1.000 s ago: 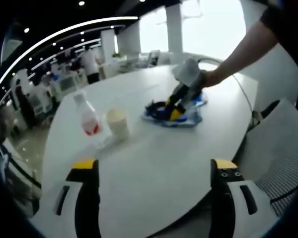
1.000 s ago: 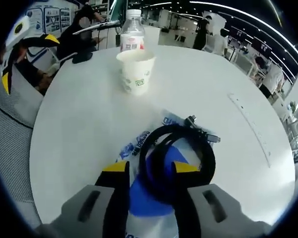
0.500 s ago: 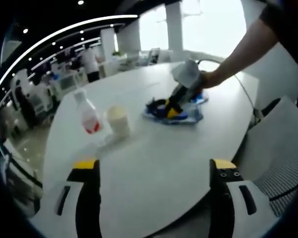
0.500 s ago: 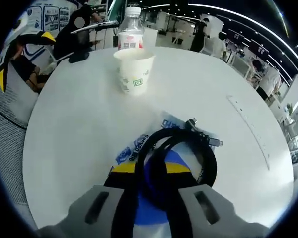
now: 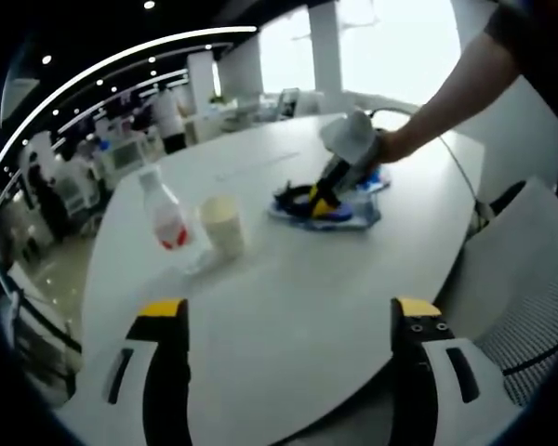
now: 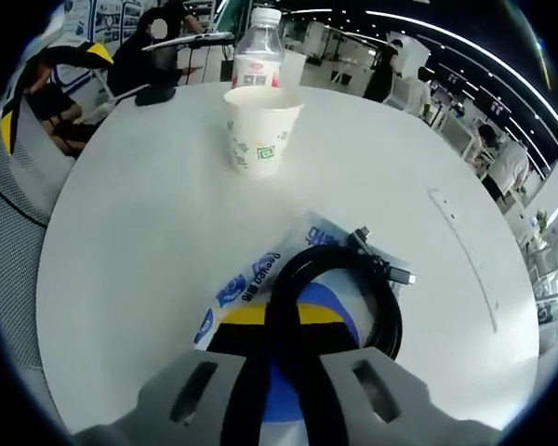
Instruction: Arrange the tabletop items into an orderly group along one side of the table until the central work area is clear of visible clutter.
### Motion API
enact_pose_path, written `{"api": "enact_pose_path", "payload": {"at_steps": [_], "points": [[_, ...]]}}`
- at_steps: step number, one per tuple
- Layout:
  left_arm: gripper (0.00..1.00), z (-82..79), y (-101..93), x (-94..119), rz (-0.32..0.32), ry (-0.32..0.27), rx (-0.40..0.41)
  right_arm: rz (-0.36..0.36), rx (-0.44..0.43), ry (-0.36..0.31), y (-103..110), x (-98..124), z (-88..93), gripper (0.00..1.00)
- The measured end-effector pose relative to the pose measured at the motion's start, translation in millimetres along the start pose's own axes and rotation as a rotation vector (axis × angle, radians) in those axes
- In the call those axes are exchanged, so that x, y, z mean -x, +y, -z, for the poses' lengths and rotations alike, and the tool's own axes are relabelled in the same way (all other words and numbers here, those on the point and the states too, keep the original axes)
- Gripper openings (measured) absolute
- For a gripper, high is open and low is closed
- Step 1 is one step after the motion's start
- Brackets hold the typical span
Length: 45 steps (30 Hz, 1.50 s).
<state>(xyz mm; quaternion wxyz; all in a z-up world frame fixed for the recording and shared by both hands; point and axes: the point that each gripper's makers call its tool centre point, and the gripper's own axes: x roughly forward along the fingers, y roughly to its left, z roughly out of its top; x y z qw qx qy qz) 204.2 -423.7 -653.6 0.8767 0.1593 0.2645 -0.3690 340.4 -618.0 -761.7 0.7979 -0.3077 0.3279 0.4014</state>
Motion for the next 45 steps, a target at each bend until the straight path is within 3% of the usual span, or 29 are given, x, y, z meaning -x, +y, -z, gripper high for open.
{"api": "enact_pose_path", "payload": {"at_steps": [17,31,45], "points": [[0.85,-1.3,2.4,1,-0.013,-0.006,-0.013,0.031,0.113,0.037,7,4,-7.8,0.03],[0.85,-3.5,1.8,2,-0.010,-0.017,-0.018,0.071,0.136,0.015,0,18,-18.0,0.02],[0.85,-7.5,1.3,2,-0.008,-0.035,-0.021,0.122,0.145,-0.040,-6,41,-40.8,0.02]]}}
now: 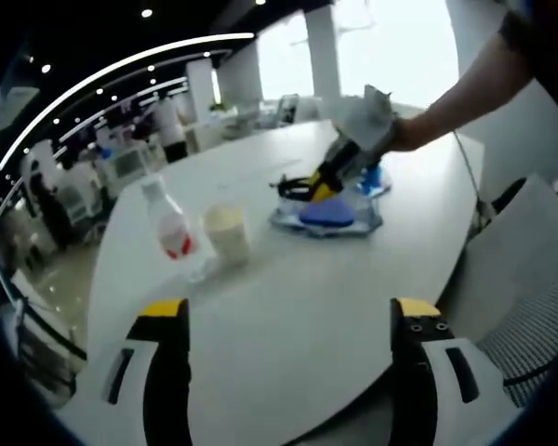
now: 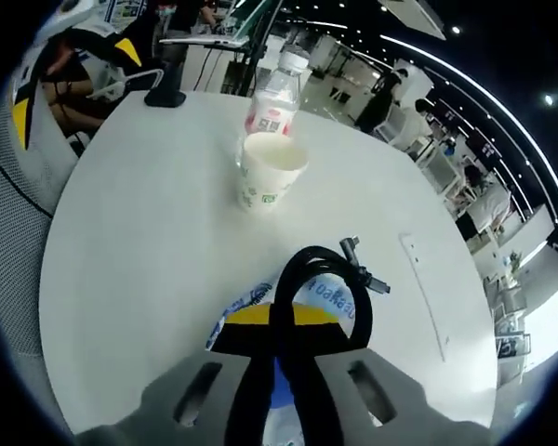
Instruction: Arrange the tabletop items into an orderly group along one side of the table until the central work area is clear of visible clutter.
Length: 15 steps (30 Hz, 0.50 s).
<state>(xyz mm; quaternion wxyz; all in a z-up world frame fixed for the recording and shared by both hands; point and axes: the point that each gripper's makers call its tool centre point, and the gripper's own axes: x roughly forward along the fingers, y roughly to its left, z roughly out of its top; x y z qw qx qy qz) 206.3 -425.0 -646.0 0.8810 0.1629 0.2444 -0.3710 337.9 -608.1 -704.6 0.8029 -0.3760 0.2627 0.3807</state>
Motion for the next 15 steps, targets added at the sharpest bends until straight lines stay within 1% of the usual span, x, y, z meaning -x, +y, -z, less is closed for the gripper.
{"api": "enact_pose_path", "payload": {"at_steps": [8,15], "points": [[0.86,-0.6,-2.0,0,0.008,-0.003,-0.007,0.017,0.005,-0.009,2,15,-6.5,0.02],[0.86,-1.4,-3.0,0,0.013,-0.007,-0.005,0.032,0.005,-0.010,1,28,-4.4,0.02]]}}
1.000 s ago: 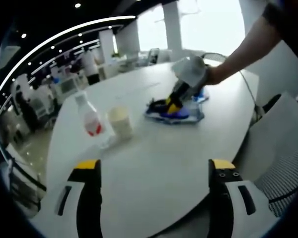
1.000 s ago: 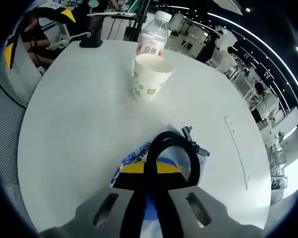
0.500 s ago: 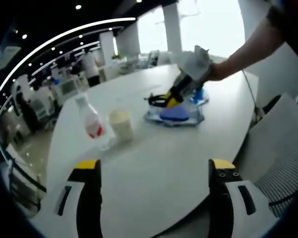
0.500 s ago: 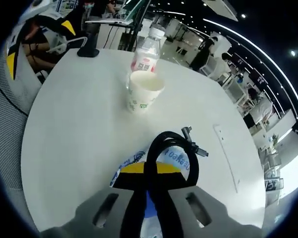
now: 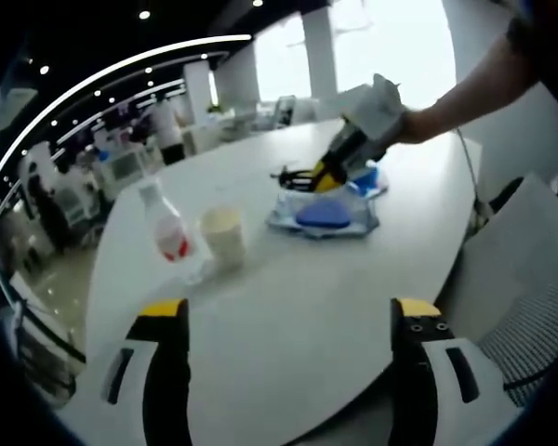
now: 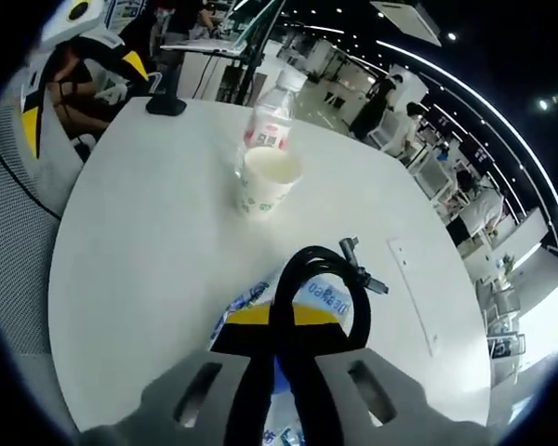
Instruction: Arrange the tabletop items into an orderly group along one side of the table until the central work area is clear of visible clutter.
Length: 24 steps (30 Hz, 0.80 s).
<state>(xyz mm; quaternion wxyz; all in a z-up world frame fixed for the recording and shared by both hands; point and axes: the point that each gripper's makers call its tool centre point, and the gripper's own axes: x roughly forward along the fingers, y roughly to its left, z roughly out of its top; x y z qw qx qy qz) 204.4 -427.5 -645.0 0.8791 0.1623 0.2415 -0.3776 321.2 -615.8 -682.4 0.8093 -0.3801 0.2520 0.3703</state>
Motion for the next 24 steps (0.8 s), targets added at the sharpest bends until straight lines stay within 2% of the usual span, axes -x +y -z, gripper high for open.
{"api": "enact_pose_path", "payload": {"at_steps": [11,15,24], "points": [[0.87,0.7,-3.6,0,0.016,0.001,-0.004,0.018,-0.008,0.005,6,19,9.0,0.02],[0.91,2.2,-4.5,-1,0.023,0.007,-0.001,0.026,-0.017,0.013,7,25,14.4,0.02],[0.94,-3.9,-1.2,1,0.014,-0.027,0.024,0.047,-0.043,0.027,9,39,26.3,0.02]]}}
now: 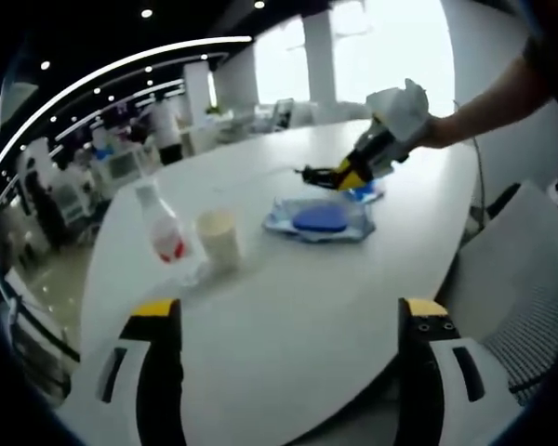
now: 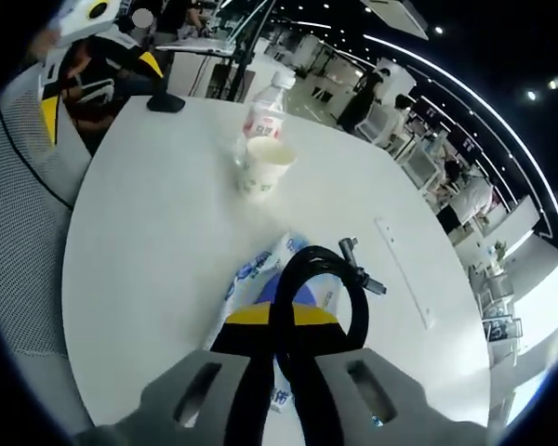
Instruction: Arrange the tabletop items into an orderly group along one side of the table until the central work area is clear of visible clutter.
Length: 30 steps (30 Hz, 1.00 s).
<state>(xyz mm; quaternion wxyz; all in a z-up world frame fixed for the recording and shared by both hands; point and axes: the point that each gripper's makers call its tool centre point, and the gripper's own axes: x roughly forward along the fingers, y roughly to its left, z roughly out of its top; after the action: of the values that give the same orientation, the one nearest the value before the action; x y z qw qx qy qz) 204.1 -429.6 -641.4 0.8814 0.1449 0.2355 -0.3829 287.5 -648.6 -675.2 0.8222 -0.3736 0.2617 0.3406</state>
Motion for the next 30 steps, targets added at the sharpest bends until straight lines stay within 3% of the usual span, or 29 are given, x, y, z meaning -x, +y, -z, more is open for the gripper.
{"api": "enact_pose_path", "payload": {"at_steps": [4,30], "points": [[0.96,-4.0,2.8,1,-0.009,-0.024,0.021,0.008,-0.007,0.011,1,6,7.8,0.02],[0.98,0.7,-5.0,-2,0.025,0.006,0.007,0.035,-0.076,0.114,19,37,70.0,0.02]]}}
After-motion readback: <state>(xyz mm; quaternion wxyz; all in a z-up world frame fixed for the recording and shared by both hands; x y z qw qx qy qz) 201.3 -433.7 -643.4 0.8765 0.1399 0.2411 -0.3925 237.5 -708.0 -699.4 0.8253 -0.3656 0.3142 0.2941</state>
